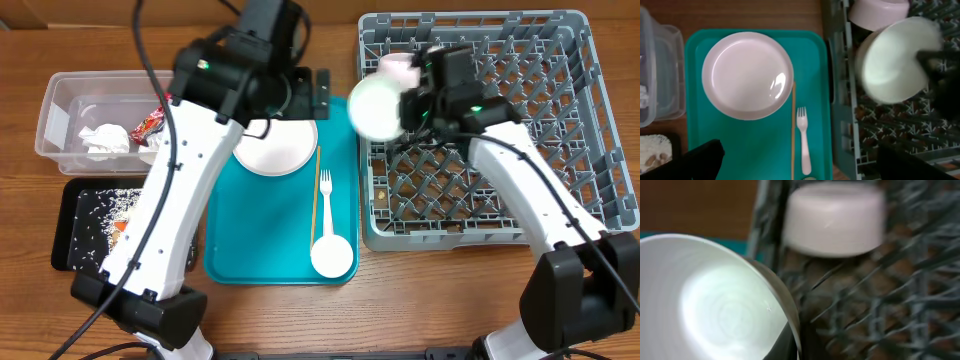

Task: Sort waste into correct bins and load items into the dishwasher
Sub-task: 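Carry the white bowl with the right gripper to the rack's back right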

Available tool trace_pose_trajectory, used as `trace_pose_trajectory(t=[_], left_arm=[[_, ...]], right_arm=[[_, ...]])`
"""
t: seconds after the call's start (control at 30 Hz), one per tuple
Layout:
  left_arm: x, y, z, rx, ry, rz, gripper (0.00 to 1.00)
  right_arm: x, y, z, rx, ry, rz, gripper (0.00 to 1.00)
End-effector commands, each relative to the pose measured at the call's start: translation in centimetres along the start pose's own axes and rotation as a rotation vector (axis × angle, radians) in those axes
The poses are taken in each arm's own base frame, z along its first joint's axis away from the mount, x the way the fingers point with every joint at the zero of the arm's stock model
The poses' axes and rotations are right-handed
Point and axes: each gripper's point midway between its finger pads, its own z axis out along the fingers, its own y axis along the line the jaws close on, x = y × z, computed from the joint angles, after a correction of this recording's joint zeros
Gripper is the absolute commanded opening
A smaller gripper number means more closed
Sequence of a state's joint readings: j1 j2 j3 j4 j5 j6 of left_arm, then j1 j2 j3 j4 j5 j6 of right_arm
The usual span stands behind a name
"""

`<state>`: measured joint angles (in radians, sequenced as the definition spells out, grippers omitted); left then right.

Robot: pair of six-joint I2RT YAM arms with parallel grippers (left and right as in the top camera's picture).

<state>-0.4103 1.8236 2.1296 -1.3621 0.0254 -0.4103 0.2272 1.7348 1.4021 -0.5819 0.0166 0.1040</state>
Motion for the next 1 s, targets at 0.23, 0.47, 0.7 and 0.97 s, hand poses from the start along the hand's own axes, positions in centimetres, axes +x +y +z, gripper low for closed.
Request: trace_pose_trajectory(t=[0.23,0.47,0.7,0.97], left_arm=[[-0.4,0.7,-0.5,-0.010,-0.014,0.004,1.00],[-0.4,0.7,-0.5,-0.011,-0.014,0.003,1.00],[-0.4,0.7,-0.5,-0.010,-0.014,0.004,1.00],[-0.4,0.7,-0.5,-0.011,-0.014,0.003,1.00]], right_arm=[[-10.0,-13.8,-5.7,0.671,-0.248,-0.413,0.04],[-12.3,-18.5,-8.4,0.856,-0.321,-0.404,0.04],[-9.5,-20.1,-4.7,0.889,-0.022,-0.801,0.04],[-9.7,-21.1,-4.0,0.973,0.047,-0.898,0.04]])
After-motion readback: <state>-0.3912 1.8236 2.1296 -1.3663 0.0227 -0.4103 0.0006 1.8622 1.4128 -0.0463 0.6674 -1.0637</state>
